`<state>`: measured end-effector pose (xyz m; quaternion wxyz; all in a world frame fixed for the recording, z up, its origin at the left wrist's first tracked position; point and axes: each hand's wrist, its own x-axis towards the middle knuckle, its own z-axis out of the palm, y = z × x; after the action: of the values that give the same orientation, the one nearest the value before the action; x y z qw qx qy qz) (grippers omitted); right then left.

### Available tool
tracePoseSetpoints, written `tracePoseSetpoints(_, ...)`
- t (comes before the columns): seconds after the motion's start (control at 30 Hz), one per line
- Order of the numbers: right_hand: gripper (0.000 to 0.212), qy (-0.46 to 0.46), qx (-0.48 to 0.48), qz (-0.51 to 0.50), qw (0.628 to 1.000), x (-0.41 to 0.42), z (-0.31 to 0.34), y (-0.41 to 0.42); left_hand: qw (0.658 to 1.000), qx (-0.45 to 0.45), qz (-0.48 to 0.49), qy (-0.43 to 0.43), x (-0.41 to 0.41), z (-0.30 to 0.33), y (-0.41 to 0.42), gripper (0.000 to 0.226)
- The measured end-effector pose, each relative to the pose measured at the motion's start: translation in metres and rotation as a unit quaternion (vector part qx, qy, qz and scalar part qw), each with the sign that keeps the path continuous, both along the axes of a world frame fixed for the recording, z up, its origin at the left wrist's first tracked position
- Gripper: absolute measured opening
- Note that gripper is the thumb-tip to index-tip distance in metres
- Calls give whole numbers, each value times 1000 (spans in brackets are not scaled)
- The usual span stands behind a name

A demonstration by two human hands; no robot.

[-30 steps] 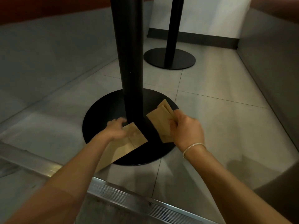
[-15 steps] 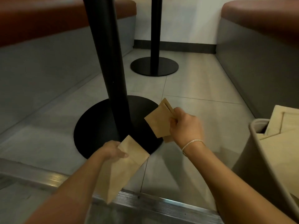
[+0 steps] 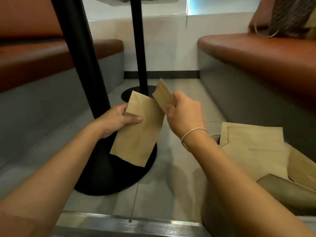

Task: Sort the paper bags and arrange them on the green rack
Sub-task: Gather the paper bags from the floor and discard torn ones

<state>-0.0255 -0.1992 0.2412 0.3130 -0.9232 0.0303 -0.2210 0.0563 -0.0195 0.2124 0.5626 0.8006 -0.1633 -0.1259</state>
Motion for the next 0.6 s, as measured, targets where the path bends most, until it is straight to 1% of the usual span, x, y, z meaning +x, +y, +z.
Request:
tracePoseSetpoints(0.03, 8, -14, 6, -7, 1000, -3, 7, -7, 1000, 2, -13, -13, -2, 6, -7, 27)
tracePoseSetpoints(0.17, 16, -51, -3, -27, 998, -9, 35, -40, 998, 10, -57, -39, -12, 24, -28, 28)
tracePoseSetpoints(0.2, 17, -54, -9, -25, 998, -10, 42, -48, 996, 8, -72, -44, -16, 28, -31, 39)
tracePoseSetpoints(0.27, 16, -53, -25, -20, 998, -12, 53, -61, 994, 14, -88, -58, -18, 36, -36, 70)
tracePoseSetpoints(0.3, 15, -52, -33, -13, 998, -15, 59, -67, 994, 9, -89, -63, -18, 40, -40, 73)
tracePoseSetpoints(0.4, 13, -50, -78, 29, 995, -25, 77, -82, 994, -27, -72, -76, -22, 52, -59, 40)
tracePoseSetpoints(0.53, 26, -40, -119, 69, 990, -40, 92, -99, 991, -57, -24, -120, -31, 65, -102, 30)
tracePoseSetpoints(0.6, 27, -35, -135, 70, 988, -46, 94, -109, 987, -71, -17, -141, -36, 68, -125, 24)
